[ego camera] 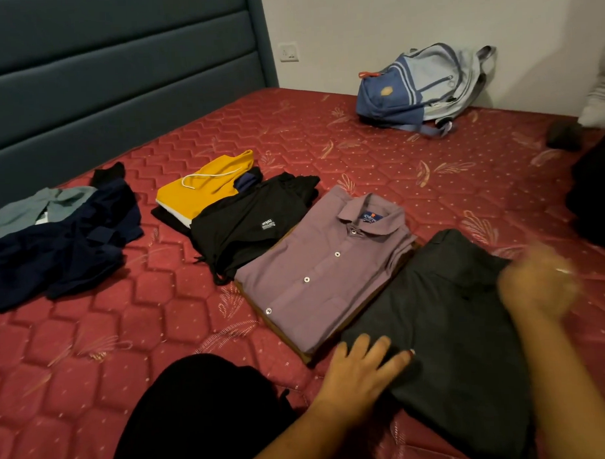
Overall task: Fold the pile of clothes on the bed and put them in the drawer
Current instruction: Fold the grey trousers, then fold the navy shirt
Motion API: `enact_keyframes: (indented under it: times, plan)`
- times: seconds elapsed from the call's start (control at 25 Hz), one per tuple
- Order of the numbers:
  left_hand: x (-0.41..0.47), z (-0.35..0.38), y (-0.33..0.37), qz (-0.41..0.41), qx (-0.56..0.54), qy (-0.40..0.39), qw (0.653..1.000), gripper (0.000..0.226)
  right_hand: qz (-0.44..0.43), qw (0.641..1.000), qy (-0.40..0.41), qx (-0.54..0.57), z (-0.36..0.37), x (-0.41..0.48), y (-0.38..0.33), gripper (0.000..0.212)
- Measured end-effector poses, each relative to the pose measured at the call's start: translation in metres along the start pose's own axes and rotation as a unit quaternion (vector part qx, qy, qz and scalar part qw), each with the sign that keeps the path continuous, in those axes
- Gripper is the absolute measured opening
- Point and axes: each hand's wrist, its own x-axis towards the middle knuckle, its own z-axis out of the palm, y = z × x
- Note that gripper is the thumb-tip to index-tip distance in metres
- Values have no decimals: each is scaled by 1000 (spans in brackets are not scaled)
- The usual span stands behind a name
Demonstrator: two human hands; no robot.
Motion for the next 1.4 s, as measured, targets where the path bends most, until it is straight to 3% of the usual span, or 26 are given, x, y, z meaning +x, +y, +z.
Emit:
enact_keyframes:
  times: [0.08, 0.16, 0.24, 0.36, 0.56, 0.72, 0.8, 0.92, 1.0, 1.16, 1.4]
  plan:
    - [6, 1, -9, -5, -22, -36, 999, 69, -123, 989, -60, -58, 11, -26, -24, 57]
    - [11, 1, -19, 9, -13, -46, 999, 48, -188, 967, -155, -78, 35, -59, -47, 63]
    - [10, 1, -27, 21, 26, -74, 997, 49, -172, 962, -194, -83, 58, -83, -52, 64]
    - [3, -3, -37, 36, 76, -122, 989, 43, -144, 968, -185, -85, 65, -97, -49, 65]
    - [-3, -8, -43, 45, 86, -123, 988, 48, -122, 970, -195, -84, 64, -109, -59, 65]
    - [-9, -16, -42, 9, 64, -189, 980, 54, -97, 972, -192, -89, 59, -123, -64, 67]
    - [-7, -33, -43, -17, 25, -186, 982, 61, -82, 971, -203, -94, 58, -121, -65, 68]
    - [-9, -52, -64, -109, -70, -106, 986, 71, -81, 970, -213, -83, 52, -121, -92, 68]
    - [-14, -59, -89, -182, -44, -65, 980, 75, -125, 969, -201, -67, 48, -125, -125, 68]
    - [-38, -61, -132, -308, -16, -78, 948, 78, -200, 952, -227, -46, 48, -139, -198, 67]
    - [-79, -59, -178, -425, -34, -70, 902, 80, -206, 892, -391, -99, 68, -171, -241, 67]
